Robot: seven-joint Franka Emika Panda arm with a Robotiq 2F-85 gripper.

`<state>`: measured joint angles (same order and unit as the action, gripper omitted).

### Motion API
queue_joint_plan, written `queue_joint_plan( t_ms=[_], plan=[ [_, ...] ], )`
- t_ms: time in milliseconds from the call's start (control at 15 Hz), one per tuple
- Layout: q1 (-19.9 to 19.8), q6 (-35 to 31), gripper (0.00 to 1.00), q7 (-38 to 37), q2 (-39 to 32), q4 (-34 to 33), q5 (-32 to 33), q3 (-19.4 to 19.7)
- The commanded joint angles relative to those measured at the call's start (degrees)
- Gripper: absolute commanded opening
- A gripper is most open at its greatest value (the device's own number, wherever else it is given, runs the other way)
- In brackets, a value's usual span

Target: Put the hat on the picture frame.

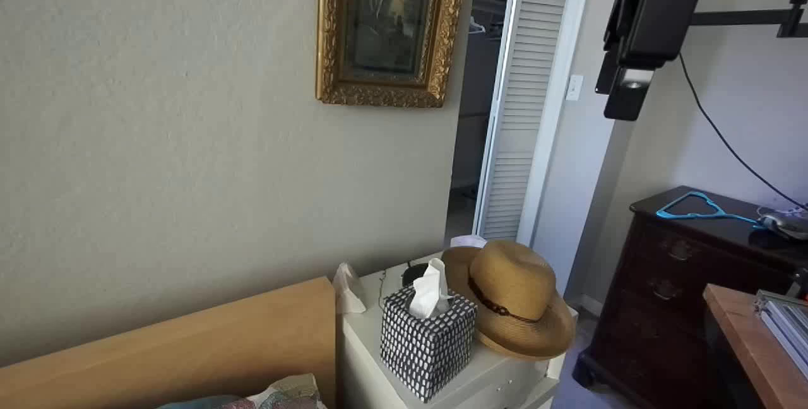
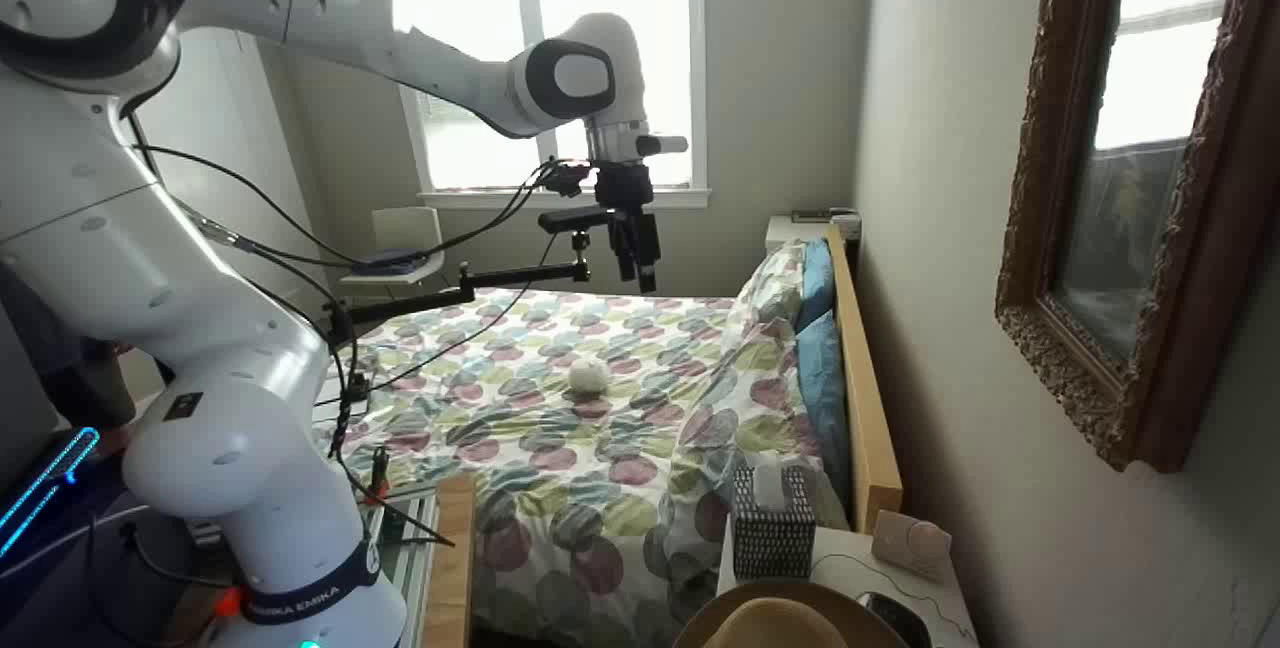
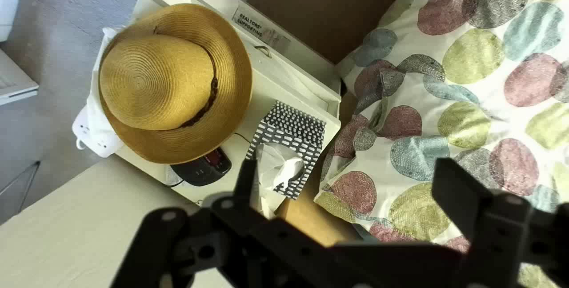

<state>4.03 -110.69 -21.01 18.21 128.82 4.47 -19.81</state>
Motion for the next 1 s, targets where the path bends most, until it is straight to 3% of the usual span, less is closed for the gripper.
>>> queue_joint_plan(
  t_ms=[0,267,467,933],
  plan=[
    [1.8,0.2,1.00,-0.5,-0.3,-0.1,0.6,1.6],
    [1.7,0.4,1.00,-1.4,-0.7,-0.3,0.3,1.9],
    [-0.1,3.4,1.00,-9.6,-2.8,-1.4,-0.3,3.0],
    [-2.0,0.8,1.00,-19.9,-8.0,0.1,-3.6,9.1]
  ],
)
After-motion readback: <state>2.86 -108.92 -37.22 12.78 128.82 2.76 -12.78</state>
